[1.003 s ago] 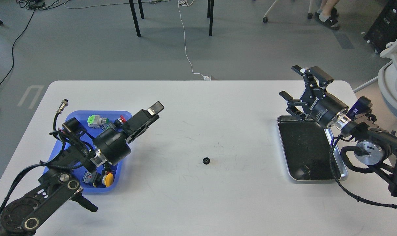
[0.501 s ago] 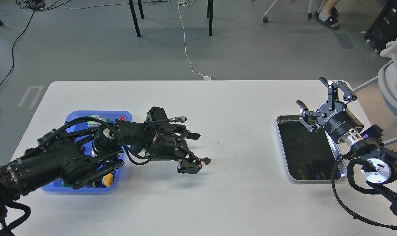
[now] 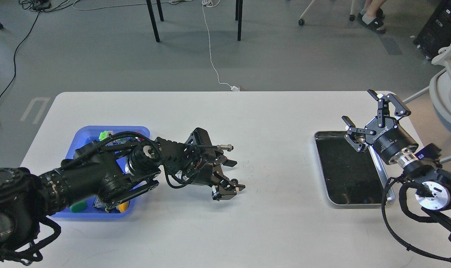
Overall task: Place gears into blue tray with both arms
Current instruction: 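Reach the left gripper to the black part and grasp it, then carry the black part into the blue tray and release it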
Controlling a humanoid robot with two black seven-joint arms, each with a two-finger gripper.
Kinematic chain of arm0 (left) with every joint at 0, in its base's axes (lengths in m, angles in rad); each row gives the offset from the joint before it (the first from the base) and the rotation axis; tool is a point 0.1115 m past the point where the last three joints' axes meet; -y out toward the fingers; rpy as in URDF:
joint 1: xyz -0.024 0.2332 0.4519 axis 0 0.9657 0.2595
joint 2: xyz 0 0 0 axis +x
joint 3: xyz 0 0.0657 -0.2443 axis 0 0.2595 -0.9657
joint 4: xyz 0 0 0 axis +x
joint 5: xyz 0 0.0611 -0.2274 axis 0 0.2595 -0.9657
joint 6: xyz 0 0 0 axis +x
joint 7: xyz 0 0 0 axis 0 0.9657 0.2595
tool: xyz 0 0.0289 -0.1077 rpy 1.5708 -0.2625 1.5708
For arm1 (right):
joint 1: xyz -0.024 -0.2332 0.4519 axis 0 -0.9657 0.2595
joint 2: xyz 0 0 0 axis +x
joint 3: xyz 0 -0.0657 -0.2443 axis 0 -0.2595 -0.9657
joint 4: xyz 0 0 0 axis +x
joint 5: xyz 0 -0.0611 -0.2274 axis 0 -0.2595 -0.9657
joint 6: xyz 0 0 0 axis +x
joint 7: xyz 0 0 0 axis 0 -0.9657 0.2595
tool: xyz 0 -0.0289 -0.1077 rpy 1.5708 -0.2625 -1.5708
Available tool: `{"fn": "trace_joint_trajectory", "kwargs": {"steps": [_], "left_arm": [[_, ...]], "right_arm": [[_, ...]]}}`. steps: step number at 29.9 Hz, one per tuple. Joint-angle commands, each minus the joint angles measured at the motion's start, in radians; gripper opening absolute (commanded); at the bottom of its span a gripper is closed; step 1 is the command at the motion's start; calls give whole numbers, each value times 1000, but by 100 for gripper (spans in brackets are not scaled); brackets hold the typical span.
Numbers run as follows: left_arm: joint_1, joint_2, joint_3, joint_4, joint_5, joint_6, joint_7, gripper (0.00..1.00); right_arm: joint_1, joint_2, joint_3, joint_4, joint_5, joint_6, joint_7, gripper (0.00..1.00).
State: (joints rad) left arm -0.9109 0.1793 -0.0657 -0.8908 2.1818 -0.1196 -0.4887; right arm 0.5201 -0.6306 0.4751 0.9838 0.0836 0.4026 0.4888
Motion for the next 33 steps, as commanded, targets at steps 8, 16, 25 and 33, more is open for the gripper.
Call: {"fn": "trace_joint_trajectory", "kwargs": {"steps": [8,16,25,33], "left_arm": [[20,-3,7,4,0,-2,0,62],[24,-3,7,32,0,-5,0,19],[21,-4,6,21,0,-3,0,11],[-14,192,-14,-150,0,-6,0,11]], "right_arm": [[-2,0,-1,1,-1,-1,0,94],[-6,0,-3,3,-1,1,0,94],[-6,2,-3,1,-4,-1,0,94],[-6,9,-10,1,-5,-2,0,95]]}}
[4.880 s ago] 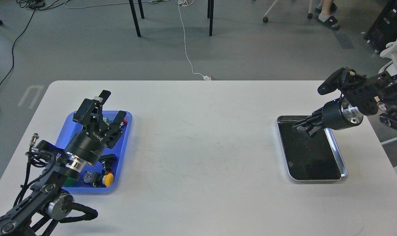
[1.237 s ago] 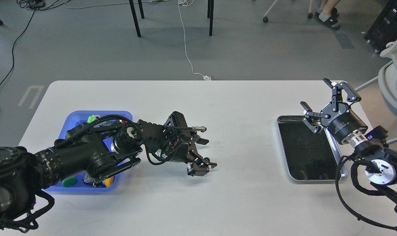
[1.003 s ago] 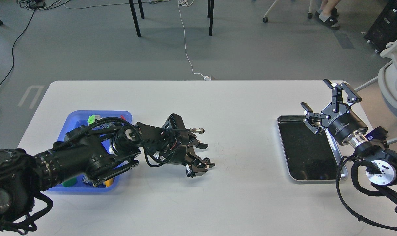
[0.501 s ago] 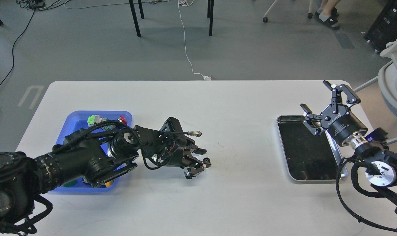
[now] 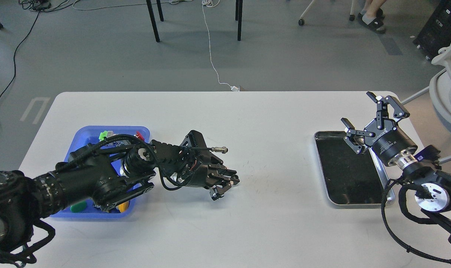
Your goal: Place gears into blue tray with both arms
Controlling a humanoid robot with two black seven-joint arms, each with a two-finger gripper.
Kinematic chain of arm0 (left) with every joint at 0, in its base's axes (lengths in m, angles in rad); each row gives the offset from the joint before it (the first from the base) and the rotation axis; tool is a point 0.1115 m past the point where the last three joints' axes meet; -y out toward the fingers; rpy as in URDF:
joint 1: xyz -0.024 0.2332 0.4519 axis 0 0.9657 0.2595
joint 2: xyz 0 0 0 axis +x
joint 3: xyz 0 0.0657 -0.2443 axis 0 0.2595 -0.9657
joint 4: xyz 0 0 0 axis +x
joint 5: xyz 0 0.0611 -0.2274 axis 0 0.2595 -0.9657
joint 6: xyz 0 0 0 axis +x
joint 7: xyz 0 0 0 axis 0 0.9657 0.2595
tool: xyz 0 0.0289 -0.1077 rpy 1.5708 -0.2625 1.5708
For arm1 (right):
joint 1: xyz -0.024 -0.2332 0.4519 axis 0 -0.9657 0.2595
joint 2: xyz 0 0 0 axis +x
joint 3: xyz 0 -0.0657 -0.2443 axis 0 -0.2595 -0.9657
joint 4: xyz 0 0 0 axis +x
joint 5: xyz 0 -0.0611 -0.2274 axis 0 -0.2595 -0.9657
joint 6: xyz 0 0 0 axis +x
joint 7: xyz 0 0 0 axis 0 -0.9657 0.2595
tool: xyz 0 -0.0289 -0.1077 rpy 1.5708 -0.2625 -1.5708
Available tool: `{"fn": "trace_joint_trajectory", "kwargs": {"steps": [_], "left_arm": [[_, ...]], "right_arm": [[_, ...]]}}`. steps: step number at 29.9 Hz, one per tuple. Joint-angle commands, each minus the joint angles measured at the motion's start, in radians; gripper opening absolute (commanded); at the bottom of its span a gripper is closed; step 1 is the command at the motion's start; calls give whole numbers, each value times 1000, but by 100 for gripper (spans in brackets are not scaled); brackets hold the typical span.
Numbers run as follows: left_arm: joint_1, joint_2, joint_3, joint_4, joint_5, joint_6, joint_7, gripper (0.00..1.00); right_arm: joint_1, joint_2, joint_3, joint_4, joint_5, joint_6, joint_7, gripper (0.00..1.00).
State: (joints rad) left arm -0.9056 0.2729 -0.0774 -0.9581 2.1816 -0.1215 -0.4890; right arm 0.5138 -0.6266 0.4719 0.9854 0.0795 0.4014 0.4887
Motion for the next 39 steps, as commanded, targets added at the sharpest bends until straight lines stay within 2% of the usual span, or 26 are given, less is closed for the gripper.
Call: {"fn": "trace_joint_trajectory", "kwargs": {"steps": [1,6,11,16,25,36,39], "left_arm": [[-24,142,-2,-121,0,-7,0,11],[-18,383,-33,-235,-74,-46,0,12],[26,540,-32,-235,-172,-86,0,12],[83,557,-39,-202,-169,-84,0,13],[94,522,-45,-59,-161,-84,0,14],[126,522,-47,-7,-144,-84,0,16],[131,522,-48,-7,-140,-81,0,19]], "right_arm": [[0,7,-7,1,-1,-1,0,95],[0,10,-10,1,-1,-1,0,95],[0,19,-12,1,-4,-1,0,95],[0,21,-13,2,-6,-3,0,95],[-5,18,-15,2,-6,-1,0,95],[-8,19,-15,2,-6,-1,0,95],[-8,19,-16,2,-6,-1,0,95]]}}
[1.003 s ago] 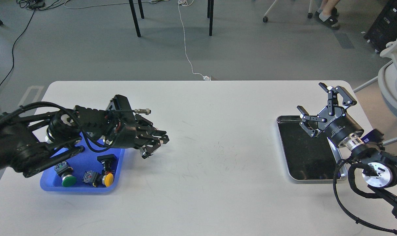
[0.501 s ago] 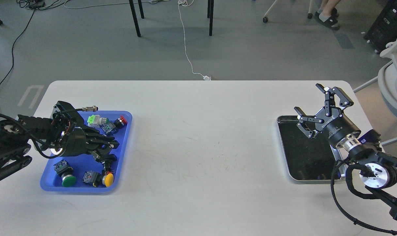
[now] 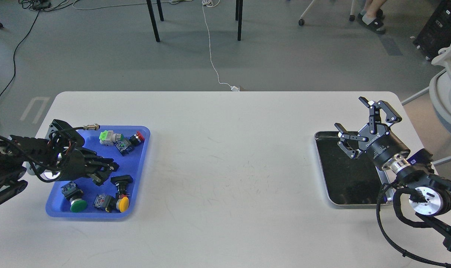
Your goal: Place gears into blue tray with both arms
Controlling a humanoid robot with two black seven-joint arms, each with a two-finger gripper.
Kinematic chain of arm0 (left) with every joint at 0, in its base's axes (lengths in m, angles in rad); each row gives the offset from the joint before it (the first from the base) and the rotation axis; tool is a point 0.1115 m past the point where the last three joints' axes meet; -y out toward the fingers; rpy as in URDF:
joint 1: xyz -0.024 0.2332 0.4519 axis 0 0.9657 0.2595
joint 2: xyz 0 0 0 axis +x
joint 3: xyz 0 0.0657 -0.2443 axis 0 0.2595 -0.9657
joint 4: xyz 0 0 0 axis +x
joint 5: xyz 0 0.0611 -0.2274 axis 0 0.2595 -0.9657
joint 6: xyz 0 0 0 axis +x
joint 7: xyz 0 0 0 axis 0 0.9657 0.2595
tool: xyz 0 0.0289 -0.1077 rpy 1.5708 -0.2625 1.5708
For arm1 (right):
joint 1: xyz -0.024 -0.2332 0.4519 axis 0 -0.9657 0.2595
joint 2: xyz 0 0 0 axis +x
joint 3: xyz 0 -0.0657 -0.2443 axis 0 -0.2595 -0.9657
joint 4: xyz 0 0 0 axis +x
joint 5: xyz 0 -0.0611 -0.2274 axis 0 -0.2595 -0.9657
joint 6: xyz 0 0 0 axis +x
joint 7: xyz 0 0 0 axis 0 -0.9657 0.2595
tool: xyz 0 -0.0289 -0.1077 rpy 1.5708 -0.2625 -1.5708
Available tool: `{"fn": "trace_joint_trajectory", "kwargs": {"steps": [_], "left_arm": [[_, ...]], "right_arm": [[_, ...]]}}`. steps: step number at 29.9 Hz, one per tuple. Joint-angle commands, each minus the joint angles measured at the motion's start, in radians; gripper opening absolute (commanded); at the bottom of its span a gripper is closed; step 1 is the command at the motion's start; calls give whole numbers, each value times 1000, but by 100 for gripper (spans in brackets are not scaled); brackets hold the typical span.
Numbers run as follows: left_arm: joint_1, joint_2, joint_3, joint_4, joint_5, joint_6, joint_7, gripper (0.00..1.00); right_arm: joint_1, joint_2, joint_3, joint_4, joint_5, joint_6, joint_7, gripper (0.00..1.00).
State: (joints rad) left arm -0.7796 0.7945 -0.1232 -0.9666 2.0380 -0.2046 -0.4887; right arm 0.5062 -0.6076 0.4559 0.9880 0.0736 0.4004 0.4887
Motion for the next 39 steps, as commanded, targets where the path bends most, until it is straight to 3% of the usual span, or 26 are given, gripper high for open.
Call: {"fn": "trace_joint_trajectory", "kwargs": {"steps": [1,3,7,10,14,19,23,26,31,35,39], "left_arm": [[5,-1,-3,3,7,2,0,19],[5,-3,-3,6,10,2,0,25],[5,-5,-19,8,10,2,0,57],[5,-5,-36,8,5,2,0,75],[2,5,-110,-6,-7,2,0,79],[-3,6,-373,-81,-154,-4,0,84],[9,2,-421,-162,-481,7,0,90],[83,-20,-441,-222,-829,8,0,96],[253,-185,-632,-230,-1223,28,0,98],[406,-349,-821,-224,-1230,37,0,98],[508,-466,-912,-224,-1231,47,0,98]], "right_arm": [[0,2,1,0,0,0,0,95],[0,2,0,0,0,0,0,95],[0,2,1,0,0,0,0,95],[0,2,1,0,0,0,0,95],[0,2,1,0,0,0,0,95],[2,0,15,-2,0,0,0,95],[8,0,11,-6,-3,-5,0,96],[14,2,0,-5,-11,-6,0,99],[11,2,0,-9,-11,-8,0,99],[11,3,4,-14,-11,-8,0,99],[8,3,-2,-8,-11,-3,0,99]]}}
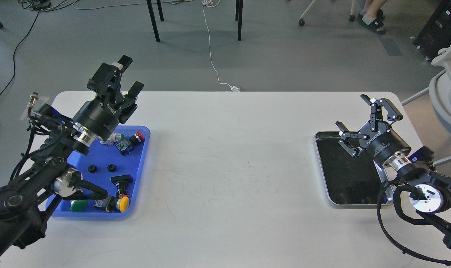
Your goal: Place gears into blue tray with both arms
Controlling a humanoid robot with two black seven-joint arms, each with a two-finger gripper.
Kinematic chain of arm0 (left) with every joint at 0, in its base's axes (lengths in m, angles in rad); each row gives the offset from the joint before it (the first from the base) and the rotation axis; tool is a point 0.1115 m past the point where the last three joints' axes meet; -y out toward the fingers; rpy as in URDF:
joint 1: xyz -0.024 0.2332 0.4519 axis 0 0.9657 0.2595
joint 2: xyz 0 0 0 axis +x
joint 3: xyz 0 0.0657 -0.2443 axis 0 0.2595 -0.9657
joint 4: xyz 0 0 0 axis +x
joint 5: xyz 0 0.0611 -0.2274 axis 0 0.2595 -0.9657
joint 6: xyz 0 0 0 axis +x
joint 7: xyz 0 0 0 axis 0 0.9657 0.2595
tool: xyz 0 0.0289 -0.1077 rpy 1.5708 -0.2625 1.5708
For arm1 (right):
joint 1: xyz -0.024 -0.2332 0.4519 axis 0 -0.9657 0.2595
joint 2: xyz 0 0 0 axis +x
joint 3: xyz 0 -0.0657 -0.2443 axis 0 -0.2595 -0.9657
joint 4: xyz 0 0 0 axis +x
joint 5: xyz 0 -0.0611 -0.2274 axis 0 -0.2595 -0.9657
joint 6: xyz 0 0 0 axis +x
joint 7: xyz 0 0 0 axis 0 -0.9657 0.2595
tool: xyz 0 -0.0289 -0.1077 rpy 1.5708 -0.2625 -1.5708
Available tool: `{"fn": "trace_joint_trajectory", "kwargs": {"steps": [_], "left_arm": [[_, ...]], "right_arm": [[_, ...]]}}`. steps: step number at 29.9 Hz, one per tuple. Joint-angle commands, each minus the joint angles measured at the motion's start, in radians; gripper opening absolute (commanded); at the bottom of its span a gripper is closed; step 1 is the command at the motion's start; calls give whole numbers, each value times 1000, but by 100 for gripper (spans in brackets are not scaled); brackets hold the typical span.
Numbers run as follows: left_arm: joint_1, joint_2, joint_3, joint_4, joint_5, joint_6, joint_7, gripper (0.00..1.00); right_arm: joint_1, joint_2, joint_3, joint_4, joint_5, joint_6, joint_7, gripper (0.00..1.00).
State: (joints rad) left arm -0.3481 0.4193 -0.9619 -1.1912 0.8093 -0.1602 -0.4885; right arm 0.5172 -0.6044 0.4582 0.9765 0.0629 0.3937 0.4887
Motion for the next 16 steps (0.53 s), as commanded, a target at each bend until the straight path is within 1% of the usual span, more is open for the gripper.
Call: {"fn": "trace_joint_trajectory", "kwargs": {"steps": [1,3,5,8,12,16], "left_arm": [[86,-109,-95,1,-5,-2,16,98],[106,-143,-132,4,-5,-5,68,98],[124,-166,-156,16,-1,-21,88,98],[129,-171,-164,54,1,-59,90,98],[145,-168,-161,67,-7,-67,94,98],[187,-163,-162,47,-10,-67,97,98]], "right_arm": [[0,0,-7,7,0,5,0,99],[4,6,-6,8,0,13,0,99],[4,27,-6,-2,0,13,0,99],[3,41,-7,-2,-3,11,0,99],[-5,55,-7,-4,-6,8,0,99],[0,57,-3,8,-6,13,0,99]]}}
